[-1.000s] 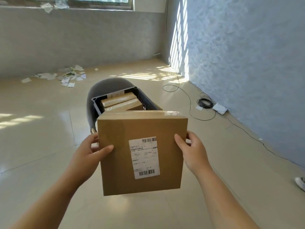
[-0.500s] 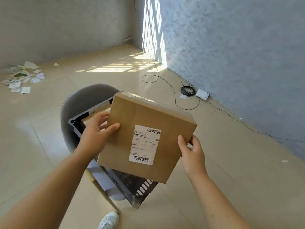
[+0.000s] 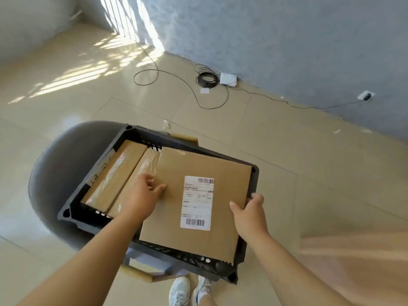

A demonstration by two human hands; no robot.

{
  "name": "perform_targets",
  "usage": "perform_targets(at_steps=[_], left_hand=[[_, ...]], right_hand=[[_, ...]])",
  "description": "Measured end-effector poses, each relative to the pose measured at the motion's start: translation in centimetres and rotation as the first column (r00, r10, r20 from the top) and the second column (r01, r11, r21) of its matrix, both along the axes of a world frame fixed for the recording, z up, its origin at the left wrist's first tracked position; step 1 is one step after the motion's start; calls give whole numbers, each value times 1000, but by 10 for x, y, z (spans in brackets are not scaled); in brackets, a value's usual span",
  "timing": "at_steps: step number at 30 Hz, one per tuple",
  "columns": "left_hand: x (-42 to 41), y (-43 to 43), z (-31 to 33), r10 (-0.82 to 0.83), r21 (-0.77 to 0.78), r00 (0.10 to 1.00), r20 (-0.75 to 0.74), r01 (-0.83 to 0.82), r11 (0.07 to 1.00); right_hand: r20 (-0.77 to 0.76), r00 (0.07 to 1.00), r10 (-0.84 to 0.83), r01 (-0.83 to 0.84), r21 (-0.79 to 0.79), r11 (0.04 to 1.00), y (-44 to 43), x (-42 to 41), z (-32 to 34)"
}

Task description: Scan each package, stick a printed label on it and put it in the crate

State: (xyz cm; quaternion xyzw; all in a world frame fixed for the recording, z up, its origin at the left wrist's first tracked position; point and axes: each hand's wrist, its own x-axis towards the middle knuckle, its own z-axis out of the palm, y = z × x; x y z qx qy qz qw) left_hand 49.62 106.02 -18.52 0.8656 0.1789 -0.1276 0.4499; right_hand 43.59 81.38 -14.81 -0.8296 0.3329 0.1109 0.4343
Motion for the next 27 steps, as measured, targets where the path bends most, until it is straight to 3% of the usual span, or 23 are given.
perform_targets(at_steps=[6, 10, 15, 21, 27], left_hand=[[14, 0, -41, -176, 219, 971, -159, 208, 953], [19, -4, -54, -292, 294, 913, -285, 373, 880], [21, -18, -60, -397, 328, 837, -376, 521, 788], [16, -21, -55, -416, 277, 777, -473, 579, 767], [11, -24, -28, -494, 311, 721, -486, 671, 673]], right_hand=[[-286, 954, 94, -135, -127, 983, 16, 17, -38], [-419, 898, 134, -188, -88, 978, 18, 27, -67], [-489, 849, 198, -259, -59, 964, 15, 30, -93], [-486, 822, 298, -347, -12, 938, 15, 32, -90], [-426, 757, 495, -559, -31, 828, -3, 24, -53]])
